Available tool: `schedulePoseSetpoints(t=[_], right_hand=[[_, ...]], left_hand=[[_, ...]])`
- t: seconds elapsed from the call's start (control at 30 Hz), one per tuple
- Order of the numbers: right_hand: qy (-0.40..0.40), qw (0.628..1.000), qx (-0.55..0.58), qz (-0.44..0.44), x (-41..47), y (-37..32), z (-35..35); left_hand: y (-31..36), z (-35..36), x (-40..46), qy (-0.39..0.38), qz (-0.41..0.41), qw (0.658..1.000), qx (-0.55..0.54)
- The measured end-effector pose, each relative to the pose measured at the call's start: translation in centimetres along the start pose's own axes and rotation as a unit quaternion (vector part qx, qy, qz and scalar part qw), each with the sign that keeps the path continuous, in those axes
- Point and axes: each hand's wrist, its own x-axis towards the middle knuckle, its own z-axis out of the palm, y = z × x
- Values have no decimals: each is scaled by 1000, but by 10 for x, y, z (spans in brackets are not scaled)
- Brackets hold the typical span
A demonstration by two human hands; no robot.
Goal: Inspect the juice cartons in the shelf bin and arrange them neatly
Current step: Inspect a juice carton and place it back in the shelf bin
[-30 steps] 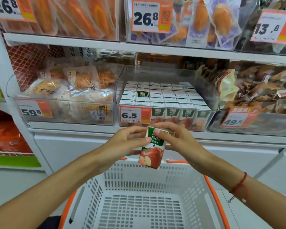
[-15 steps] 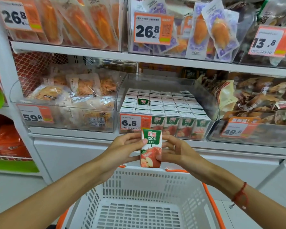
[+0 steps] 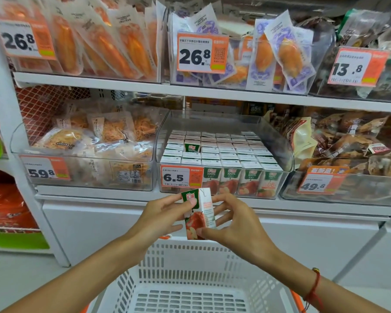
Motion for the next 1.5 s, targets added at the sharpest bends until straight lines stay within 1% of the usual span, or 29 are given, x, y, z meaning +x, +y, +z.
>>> schedulePoseSetpoints(t=[0.07,0.2,0.33,0.43,0.53,0.67,0.77,0.87,0.97,1.03,1.17,1.23,1.3,1.33,1.4,1.47,1.5], right_hand=[[2,1000,5,-9,0,1,0],[-9,999,24,-18,-1,0,-1],[-31,997,63,-23,-1,-2,-2],[-36,989,140,10,3,-6,-6],[-21,981,188,49,7,-7,-11],[-21,978,198,57,8,-6,-14],[-36,979,197,43,9,-6,-14],[-51,980,188,29,9,-7,-16],[-92,981,170,16,11,-8,-21],[-125,977,171,19,11,-8,-24],[-175,968,171,52,12,-8,-28],[-224,956,177,65,11,-7,-31],[-262,946,180,59,9,-7,-31],[-264,947,174,52,8,-6,-30],[-244,954,170,41,8,-4,-28],[-203,962,176,41,9,-4,-24],[-172,969,174,42,9,-5,-21]], left_hand=[[3,3,0,-22,-1,1000,18],[5,3,1,-17,8,999,48],[7,-4,4,-33,12,999,37],[8,-9,6,-44,17,998,42],[10,-7,8,-31,26,999,32],[8,-2,5,-15,20,999,24],[5,2,3,-10,12,999,52],[6,0,2,-36,3,999,26],[9,-4,0,-64,4,998,-3],[10,-3,0,-58,4,998,-31],[11,1,-2,-49,11,997,-57],[11,2,-3,-49,21,997,-64],[11,4,-4,-48,33,997,-60],[10,4,-5,-47,39,997,-52],[10,5,-5,-48,46,997,-43],[11,5,-5,-33,53,998,-25],[11,4,-4,-10,59,998,-9]])
